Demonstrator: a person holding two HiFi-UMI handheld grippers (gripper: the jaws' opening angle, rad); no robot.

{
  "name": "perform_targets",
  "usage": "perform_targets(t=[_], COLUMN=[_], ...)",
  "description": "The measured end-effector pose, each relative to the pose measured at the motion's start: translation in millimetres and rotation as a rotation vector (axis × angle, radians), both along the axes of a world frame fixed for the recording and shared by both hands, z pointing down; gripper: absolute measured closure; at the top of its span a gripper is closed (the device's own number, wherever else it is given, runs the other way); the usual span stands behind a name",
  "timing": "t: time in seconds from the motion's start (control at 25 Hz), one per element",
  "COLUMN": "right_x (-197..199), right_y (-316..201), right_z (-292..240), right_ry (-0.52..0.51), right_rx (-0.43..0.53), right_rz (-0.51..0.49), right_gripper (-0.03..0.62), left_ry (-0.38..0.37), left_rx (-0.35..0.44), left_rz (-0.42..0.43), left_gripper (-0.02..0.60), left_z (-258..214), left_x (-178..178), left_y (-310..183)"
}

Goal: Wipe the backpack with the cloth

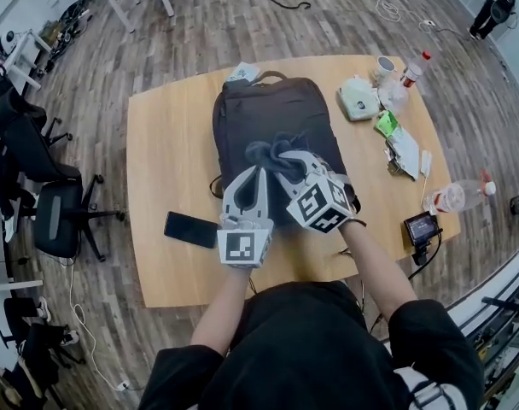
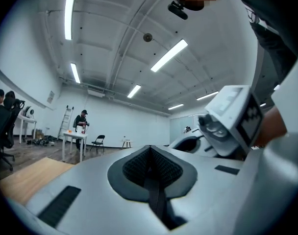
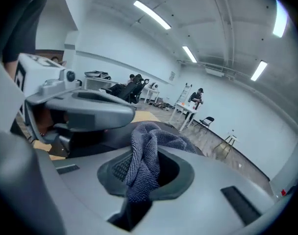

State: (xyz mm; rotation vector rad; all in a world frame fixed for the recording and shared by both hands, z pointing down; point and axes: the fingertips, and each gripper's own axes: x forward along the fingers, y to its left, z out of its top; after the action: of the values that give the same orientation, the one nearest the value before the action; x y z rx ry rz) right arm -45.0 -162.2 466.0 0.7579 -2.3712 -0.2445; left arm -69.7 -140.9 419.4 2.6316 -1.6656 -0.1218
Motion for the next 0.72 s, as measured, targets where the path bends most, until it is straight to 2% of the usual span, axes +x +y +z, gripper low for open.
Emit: perform_targets(t=[0.12, 0.24, 0.36, 0.4, 0.52, 0.6, 0.72], right_x=[-3.6, -6.7, -12.1, -11.2, -7.6, -22.7, -77.4], right_y=[-49.7, -107.3, -163.8, -183.9, -232.0, -236.9, -225.0], right_z=[-6.5, 8.4, 34.2, 43.1, 75.3, 87.3, 76.1], right_ry=[0.024, 0.122, 0.155, 0.157, 0.234, 0.281, 0.283], right_rx=[-0.064, -0.159, -0.362, -0.433, -0.573, -0.596, -0.513], right_rz=[-0.023, -0.038, -0.049, -0.025, 0.053, 0.004, -0.141], right_gripper=[0.536, 0.536, 0.536, 0.536, 0.536, 0.536, 0.536], left_ry=[0.008, 0.014, 0.022, 0.006, -0.122, -0.110, -0.086], left_rx=[0.011, 0.041, 0.040, 0.037, 0.028, 0.020, 0.038], left_rz=[0.010, 0.017, 0.011, 0.016, 0.055, 0.052, 0.038], left_gripper=[0.565, 0.565, 0.565, 0.565, 0.565, 0.565, 0.565], left_z=[-0.6, -6.7, -7.3, -5.2, 2.9, 3.9, 0.2], left_x=[0.5, 4.7, 5.4, 5.5, 8.0, 8.5, 4.1], left_y=[0.2, 0.5, -2.4, -3.7, -4.5, -3.0, -2.0])
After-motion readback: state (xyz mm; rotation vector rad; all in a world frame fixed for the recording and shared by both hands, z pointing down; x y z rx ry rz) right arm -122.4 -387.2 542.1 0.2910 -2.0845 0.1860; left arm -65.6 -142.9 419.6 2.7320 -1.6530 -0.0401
